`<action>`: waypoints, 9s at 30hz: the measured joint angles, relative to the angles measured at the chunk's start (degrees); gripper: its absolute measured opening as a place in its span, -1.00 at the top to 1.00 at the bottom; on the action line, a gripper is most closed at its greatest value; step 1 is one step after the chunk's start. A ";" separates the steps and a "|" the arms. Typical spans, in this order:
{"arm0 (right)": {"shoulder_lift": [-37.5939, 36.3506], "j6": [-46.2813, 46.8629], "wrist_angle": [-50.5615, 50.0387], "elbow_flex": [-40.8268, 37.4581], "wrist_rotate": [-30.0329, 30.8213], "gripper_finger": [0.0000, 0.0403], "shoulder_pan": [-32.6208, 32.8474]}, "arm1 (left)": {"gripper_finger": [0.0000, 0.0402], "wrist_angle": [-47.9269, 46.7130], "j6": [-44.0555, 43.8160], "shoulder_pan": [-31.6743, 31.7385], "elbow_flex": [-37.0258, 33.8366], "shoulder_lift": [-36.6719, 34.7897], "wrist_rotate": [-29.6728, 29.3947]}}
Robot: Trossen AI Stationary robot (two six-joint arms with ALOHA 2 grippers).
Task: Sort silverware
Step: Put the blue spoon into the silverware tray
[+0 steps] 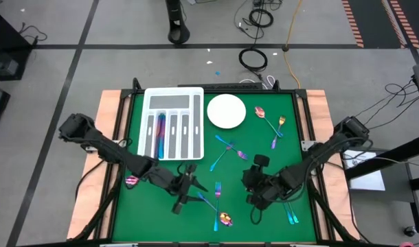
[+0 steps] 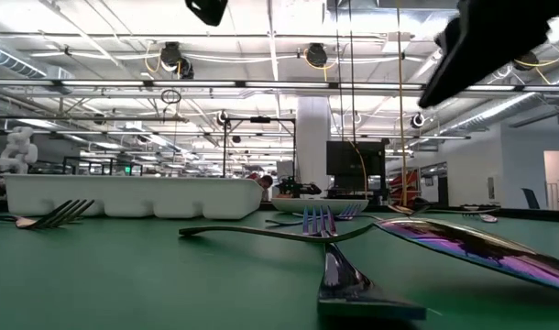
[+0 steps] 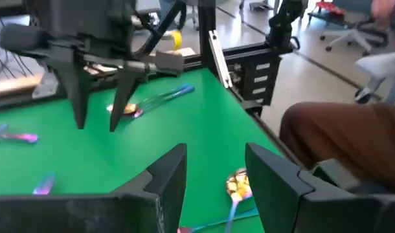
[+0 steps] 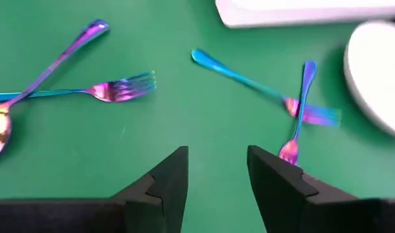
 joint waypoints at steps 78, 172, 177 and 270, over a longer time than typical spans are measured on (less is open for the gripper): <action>0.00 15.75 -29.47 11.28 7.44 0.26 6.16 | 0.20 -27.63 15.72 -5.90 25.80 33.48 -15.42; 3.01 -8.69 14.45 11.28 26.75 1.00 2.06 | 1.00 40.87 -6.83 1.68 -3.38 12.74 -18.57; 3.33 -8.51 16.04 11.28 26.35 1.00 1.50 | 1.00 40.79 -6.77 1.68 -3.38 12.74 -18.57; 3.28 -9.74 12.77 11.32 20.60 1.00 0.53 | 1.00 -36.89 -65.52 30.88 -30.11 -45.40 -21.37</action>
